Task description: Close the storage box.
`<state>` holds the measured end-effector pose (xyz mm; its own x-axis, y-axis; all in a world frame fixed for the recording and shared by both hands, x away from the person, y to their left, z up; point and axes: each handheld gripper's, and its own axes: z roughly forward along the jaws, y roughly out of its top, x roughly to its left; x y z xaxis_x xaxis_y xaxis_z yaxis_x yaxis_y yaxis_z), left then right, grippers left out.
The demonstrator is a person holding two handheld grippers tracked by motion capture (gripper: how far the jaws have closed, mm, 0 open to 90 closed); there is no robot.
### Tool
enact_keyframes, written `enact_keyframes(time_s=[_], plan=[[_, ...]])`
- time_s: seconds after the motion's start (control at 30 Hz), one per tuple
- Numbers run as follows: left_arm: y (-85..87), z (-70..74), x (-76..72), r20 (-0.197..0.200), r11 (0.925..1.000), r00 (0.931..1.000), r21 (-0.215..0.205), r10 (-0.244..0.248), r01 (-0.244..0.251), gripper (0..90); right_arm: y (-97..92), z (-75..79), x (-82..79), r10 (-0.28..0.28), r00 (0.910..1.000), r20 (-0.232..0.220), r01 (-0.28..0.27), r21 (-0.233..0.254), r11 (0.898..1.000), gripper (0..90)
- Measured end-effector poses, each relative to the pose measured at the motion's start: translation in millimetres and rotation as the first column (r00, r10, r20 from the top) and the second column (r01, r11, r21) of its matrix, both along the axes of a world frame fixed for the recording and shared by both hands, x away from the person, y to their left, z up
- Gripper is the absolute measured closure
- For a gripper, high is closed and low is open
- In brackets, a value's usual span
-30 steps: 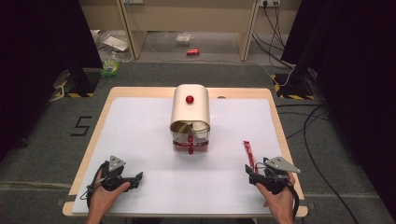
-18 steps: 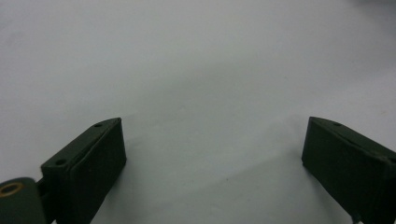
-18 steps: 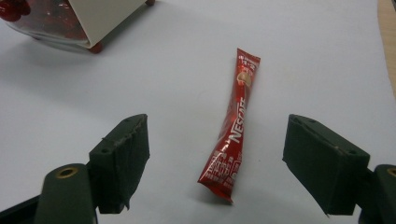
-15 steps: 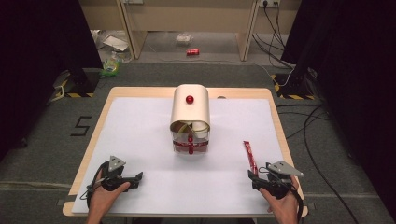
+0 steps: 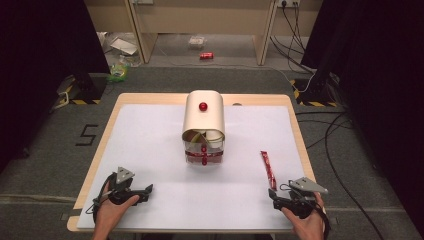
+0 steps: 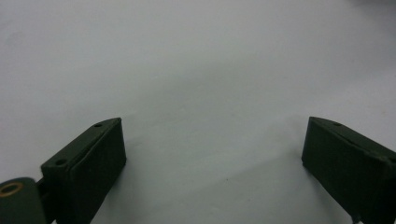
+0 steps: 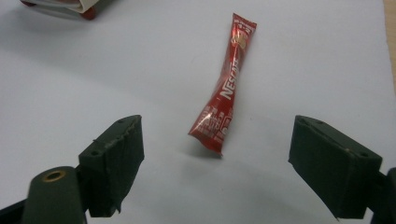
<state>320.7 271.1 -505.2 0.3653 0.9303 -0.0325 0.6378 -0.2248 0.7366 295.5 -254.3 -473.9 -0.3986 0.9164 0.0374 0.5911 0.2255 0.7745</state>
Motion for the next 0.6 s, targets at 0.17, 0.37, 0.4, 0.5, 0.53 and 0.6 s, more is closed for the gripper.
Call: enact_keyframes(time_s=[0.17,0.37,0.4,0.5,0.53,0.6], plan=[[0.0,0.0,0.0,0.0,1.0,1.0,0.001,0.0,0.0,5.5,-2.3,-2.5,-3.9,0.005,0.9998,-0.021,-0.005,-0.01,1.0,16.8],[0.0,0.0,0.0,0.0,1.0,1.0,0.0,0.0,0.0,5.5,-4.7,-4.3,-10.5,0.017,0.9992,-0.035,-0.018,-0.026,1.0,16.9],[0.0,0.0,0.0,0.0,1.0,1.0,0.001,0.0,0.0,5.5,-4.8,-4.5,-11.5,0.017,0.9991,-0.039,-0.018,-0.025,1.0,17.0],[0.0,0.0,0.0,0.0,1.0,1.0,0.001,0.0,0.0,5.5,-5.4,-5.5,-14.9,0.027,0.9987,-0.043,-0.029,-0.038,0.999,17.6],[0.0,0.0,0.0,0.0,1.0,1.0,0.0,0.0,0.0,5.5,-5.5,-6.0,-15.9,0.032,0.9984,-0.047,-0.034,-0.044,0.998,18.0],[0.0,0.0,0.0,0.0,1.0,1.0,0.001,0.0,0.0,5.4,-4.9,-6.7,-17.9,0.037,0.9978,-0.054,-0.04,-0.054,0.998,18.3]])
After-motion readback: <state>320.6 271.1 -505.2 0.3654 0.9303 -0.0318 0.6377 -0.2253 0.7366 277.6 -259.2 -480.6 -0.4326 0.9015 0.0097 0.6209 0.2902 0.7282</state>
